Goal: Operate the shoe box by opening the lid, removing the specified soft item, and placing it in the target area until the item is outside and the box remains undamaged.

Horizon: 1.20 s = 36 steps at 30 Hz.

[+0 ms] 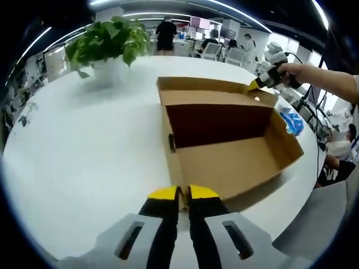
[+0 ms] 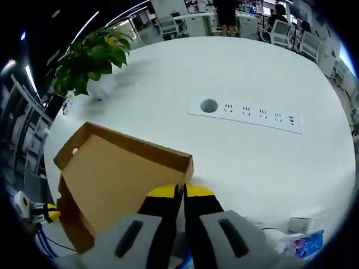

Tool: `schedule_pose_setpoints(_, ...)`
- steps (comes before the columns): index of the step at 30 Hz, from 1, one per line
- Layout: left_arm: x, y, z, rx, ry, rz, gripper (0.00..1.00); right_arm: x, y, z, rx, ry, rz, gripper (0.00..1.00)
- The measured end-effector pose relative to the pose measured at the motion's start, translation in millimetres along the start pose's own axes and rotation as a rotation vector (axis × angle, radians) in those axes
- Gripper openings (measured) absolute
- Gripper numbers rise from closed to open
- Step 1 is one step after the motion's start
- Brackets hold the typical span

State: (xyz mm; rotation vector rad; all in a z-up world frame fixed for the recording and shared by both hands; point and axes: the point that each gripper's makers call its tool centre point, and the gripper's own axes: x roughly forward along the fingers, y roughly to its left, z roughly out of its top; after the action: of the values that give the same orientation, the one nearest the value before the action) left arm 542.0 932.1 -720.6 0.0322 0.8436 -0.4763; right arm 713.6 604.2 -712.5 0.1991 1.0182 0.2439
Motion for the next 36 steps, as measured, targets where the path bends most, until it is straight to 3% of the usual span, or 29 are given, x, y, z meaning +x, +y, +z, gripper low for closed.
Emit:
schedule_pose_setpoints(18,0,-0.4,1.0,0.008,-0.006,-0.003,0.02,-51,22,27.9,-0.040,-0.148,0.055,0.00)
schedule_pose_setpoints(36,0,-0.3,1.6,0.015,-0.017,0.001,0.02,-90,39,21.7,-0.101,-0.242,0.070,0.00)
